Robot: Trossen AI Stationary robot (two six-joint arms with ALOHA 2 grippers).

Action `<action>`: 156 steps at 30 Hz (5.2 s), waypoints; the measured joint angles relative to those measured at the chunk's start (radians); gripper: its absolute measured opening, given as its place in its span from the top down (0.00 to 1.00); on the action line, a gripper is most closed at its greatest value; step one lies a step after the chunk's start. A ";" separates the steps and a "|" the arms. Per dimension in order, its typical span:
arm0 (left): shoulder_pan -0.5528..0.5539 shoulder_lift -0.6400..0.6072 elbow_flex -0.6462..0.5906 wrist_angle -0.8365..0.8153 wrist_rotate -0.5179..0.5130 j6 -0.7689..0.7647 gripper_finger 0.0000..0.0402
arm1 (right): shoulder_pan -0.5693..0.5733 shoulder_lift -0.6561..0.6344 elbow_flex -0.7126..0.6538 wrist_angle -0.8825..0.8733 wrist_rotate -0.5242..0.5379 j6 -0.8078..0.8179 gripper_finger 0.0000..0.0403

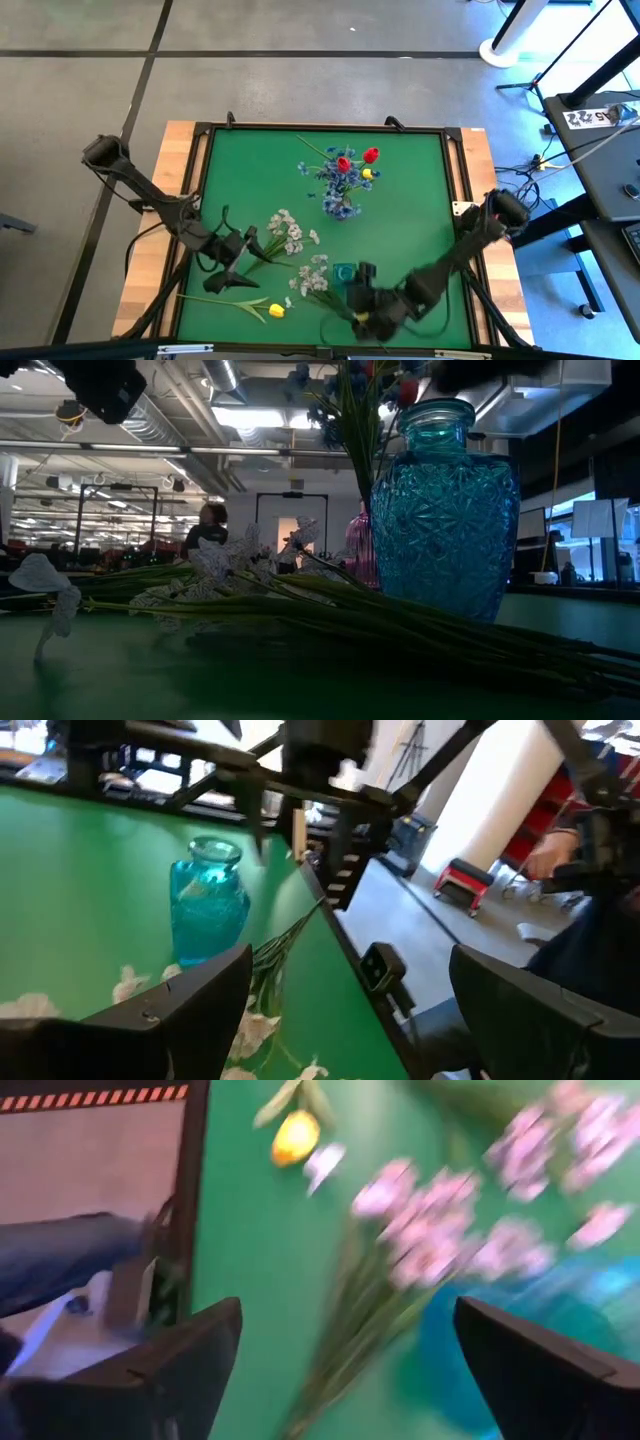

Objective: Sort flowers into vase by color
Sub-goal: Put the bottom white flowers into the blue vase

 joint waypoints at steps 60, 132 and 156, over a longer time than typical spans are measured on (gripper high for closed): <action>-0.005 0.163 0.000 0.169 -0.038 0.045 0.17 | 0.018 0.253 -0.001 0.013 -0.149 -0.043 0.25; -0.036 0.408 0.018 -0.250 -0.178 -0.459 0.21 | -0.118 -0.085 -0.508 1.938 0.142 -1.249 0.93; 0.024 0.394 0.209 -0.935 -0.205 -0.665 0.21 | -0.119 -0.092 -0.507 1.790 0.359 -1.192 0.32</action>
